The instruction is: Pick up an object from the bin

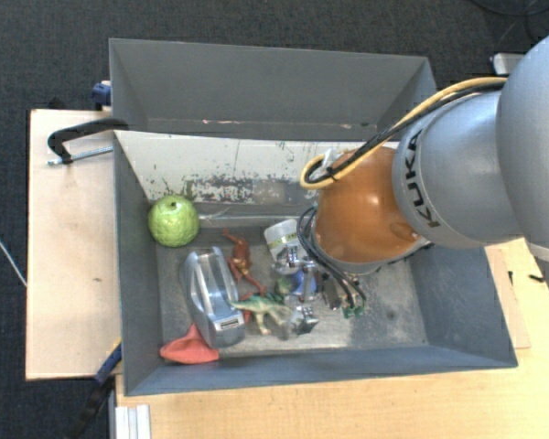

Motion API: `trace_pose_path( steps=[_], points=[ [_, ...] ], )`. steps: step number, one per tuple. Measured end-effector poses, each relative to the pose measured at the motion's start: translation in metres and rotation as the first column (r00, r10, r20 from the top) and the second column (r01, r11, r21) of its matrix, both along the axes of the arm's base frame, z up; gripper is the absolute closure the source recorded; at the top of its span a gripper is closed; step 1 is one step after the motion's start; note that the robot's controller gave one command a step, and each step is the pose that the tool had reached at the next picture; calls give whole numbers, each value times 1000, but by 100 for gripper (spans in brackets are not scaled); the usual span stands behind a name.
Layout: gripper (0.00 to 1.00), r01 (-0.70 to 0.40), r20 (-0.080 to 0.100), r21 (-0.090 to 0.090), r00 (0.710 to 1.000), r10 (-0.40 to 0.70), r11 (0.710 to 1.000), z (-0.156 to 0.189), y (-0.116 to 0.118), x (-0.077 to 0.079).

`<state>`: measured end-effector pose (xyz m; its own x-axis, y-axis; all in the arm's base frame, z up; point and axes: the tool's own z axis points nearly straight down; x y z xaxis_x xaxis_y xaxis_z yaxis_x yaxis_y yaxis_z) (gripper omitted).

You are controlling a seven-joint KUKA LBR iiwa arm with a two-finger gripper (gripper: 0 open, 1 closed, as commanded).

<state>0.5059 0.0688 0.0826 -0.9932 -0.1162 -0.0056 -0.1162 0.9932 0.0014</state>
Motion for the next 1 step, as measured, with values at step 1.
trace_pose_path(
  steps=[1],
  points=[
    [0, -14, 6, 1, 1000, 14, 1000, -17, -4, 1]
  ],
)
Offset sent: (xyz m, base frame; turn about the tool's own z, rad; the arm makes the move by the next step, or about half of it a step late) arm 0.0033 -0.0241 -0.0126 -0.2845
